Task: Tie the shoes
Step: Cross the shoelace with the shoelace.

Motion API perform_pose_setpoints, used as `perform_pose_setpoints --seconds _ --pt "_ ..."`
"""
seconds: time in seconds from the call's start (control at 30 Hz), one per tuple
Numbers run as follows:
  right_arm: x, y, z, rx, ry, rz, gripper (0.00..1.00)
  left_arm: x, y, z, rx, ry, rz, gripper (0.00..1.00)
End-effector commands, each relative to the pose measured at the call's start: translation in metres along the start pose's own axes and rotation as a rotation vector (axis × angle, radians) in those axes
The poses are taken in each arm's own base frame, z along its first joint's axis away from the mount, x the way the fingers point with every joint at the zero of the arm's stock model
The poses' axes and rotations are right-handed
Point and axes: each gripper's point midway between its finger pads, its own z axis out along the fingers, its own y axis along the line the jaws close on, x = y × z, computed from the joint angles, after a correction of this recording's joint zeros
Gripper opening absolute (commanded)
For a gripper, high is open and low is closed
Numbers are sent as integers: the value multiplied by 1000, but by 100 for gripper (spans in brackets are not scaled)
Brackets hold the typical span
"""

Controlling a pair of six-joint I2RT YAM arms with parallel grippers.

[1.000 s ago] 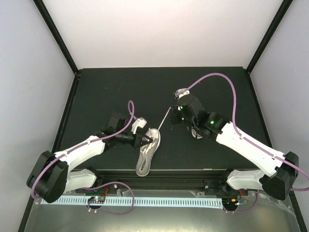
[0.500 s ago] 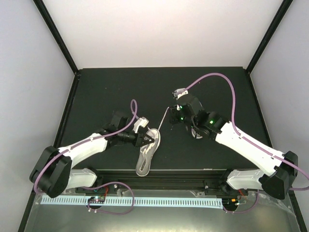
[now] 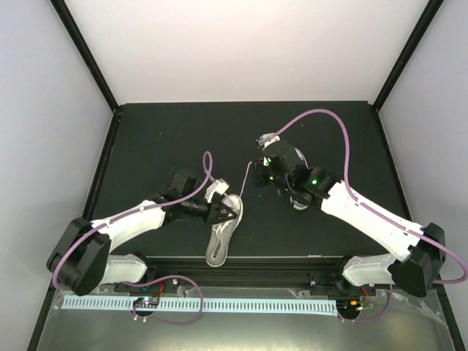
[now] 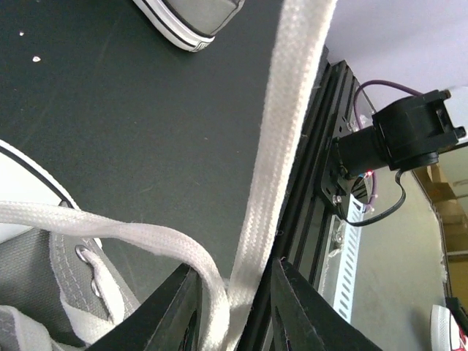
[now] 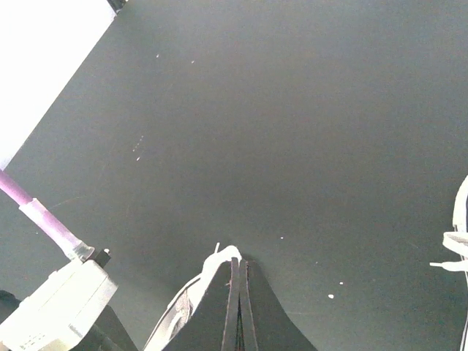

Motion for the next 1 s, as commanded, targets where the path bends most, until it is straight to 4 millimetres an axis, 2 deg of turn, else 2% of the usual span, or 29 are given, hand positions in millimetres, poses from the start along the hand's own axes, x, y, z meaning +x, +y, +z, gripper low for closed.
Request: perform_pose_setpoints --seconds 0.0,0.2,0.4,0.53,0.7,0.97 --pt "-15 7 -2 -22 -35 12 2 -15 -15 0 48 -20 74 29" --pt "-15 10 0 -36 -32 15 2 -15 -13 0 26 -24 78 18" --pt "-12 23 9 -96 -3 -1 2 -14 -2 0 -36 -24 64 4" --pt "-12 38 19 -152 24 -13 2 -14 3 -4 -80 -49 61 1" --pt "-10 57 43 -223 57 -24 2 -14 1 -16 -109 -125 63 2" --pt "19 91 111 -334 215 -41 2 1 9 -17 -132 -148 -5 2"
